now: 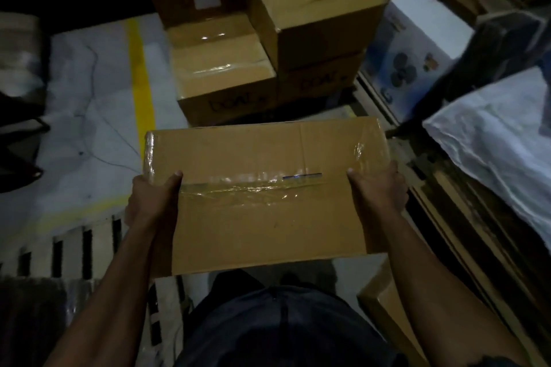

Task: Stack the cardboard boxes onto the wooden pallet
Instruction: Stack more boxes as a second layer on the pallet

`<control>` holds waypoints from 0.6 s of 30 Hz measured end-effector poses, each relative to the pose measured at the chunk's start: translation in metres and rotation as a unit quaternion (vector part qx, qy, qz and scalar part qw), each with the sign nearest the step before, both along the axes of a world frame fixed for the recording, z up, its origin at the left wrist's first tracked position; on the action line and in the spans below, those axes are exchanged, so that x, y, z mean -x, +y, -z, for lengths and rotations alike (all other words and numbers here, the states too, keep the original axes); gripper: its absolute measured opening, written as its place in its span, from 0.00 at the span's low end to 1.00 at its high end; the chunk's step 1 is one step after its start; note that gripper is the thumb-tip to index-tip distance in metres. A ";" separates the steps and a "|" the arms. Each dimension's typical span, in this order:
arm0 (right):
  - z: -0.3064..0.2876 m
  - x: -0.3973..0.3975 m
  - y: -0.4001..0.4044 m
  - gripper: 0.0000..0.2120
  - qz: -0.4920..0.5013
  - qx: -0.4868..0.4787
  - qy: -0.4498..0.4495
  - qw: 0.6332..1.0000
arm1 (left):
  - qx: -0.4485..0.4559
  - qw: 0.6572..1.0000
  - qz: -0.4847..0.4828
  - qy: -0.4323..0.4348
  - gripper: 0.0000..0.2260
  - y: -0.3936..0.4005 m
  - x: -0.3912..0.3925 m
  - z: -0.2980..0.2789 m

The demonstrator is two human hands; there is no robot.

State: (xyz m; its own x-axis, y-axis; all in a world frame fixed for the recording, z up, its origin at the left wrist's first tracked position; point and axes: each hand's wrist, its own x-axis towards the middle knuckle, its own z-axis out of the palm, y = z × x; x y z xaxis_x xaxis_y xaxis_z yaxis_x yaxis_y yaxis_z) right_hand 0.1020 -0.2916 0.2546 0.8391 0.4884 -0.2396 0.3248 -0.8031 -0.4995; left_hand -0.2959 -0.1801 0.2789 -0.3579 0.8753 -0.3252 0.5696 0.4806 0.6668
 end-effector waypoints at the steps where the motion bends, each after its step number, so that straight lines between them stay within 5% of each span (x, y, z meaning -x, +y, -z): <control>1: -0.003 0.001 0.021 0.52 -0.015 -0.002 -0.003 1.000 | 0.002 1.000 -0.013 -0.006 0.34 0.010 0.005 -0.002; 11: 0.004 0.043 0.213 0.52 -0.109 -0.018 0.001 0.994 | 0.022 0.993 -0.119 0.000 0.35 0.131 0.058 0.013; 18: 0.010 0.098 0.347 0.51 -0.115 0.006 0.014 0.993 | 0.041 0.993 -0.110 0.021 0.38 0.260 0.115 0.023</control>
State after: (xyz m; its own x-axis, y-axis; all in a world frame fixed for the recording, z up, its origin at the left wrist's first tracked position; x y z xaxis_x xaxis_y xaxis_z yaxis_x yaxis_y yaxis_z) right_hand 0.0041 0.0555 0.2444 0.6992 0.6626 -0.2685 0.4861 -0.7159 -0.5012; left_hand -0.4110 0.0800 0.2558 -0.5528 0.7452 -0.3730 0.4709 0.6486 0.5979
